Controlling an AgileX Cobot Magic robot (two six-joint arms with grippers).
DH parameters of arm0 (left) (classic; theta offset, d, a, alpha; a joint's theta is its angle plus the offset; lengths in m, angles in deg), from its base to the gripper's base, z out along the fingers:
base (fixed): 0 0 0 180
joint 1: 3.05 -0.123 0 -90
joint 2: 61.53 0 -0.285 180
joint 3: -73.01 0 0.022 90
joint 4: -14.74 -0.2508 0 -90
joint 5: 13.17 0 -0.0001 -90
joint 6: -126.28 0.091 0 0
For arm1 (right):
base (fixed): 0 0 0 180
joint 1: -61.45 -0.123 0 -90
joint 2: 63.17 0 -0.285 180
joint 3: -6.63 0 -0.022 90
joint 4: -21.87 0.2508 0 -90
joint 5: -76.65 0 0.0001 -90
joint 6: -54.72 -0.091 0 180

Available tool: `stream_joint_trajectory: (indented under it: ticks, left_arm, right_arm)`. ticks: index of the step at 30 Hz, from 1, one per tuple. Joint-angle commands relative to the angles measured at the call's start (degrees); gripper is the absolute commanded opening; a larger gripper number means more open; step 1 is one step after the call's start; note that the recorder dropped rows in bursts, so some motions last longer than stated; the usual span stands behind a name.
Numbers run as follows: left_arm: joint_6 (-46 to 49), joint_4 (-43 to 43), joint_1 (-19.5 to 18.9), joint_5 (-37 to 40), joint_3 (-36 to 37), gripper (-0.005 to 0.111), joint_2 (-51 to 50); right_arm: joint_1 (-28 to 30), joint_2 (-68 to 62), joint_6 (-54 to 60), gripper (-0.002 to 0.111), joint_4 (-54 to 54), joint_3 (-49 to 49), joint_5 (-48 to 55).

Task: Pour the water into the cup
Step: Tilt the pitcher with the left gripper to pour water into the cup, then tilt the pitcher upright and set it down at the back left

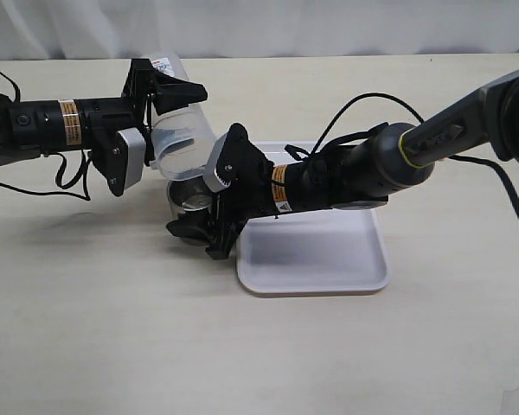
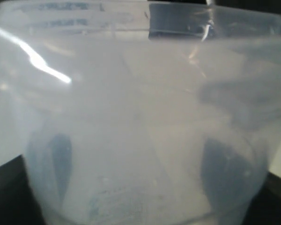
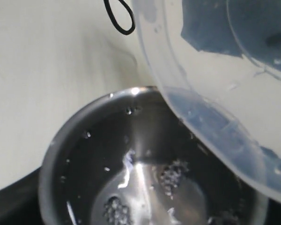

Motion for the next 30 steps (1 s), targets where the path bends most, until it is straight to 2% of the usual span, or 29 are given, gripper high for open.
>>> stream_joint_trajectory:
  ticks: [1, 5, 12, 15, 17, 25, 30]
  left_arm:
    - [-0.5, 2.6, 0.1, -0.5, 0.1, 0.000, 0.6]
    - [-5.5, 2.6, 0.1, -3.3, 0.1, 0.000, 0.6]
    - [-12.5, 2.7, 0.0, -2.9, 0.1, 0.000, 0.6]
    - [-17.4, 5.2, 0.0, -2.5, 0.1, 0.000, 0.6]
    - [-23.4, 9.3, 0.0, -1.6, 0.1, 0.000, 0.6]
    - [-58.0, 35.7, 0.0, 0.6, 0.1, 0.000, 0.5]
    - [-69.7, 40.7, 0.0, 4.4, -1.4, 0.000, 0.5]
  right_arm:
    - [0.0, 0.6, 0.0, 0.004, 0.1, -0.3, -2.2]
    - [0.0, 0.6, 0.0, 0.004, 0.1, -0.3, -2.5]
    - [0.0, 0.6, 0.0, 0.004, 0.1, -0.3, -2.5]
    - [0.0, 0.6, 0.0, 0.004, 0.2, -0.3, -2.4]
    - [0.0, 0.6, 0.0, 0.004, 0.2, -0.3, -2.4]
    - [0.0, 0.6, 0.0, 0.004, 0.4, -0.3, -2.7]
    - [0.0, 0.6, 0.0, 0.004, 0.6, -0.7, -2.7]
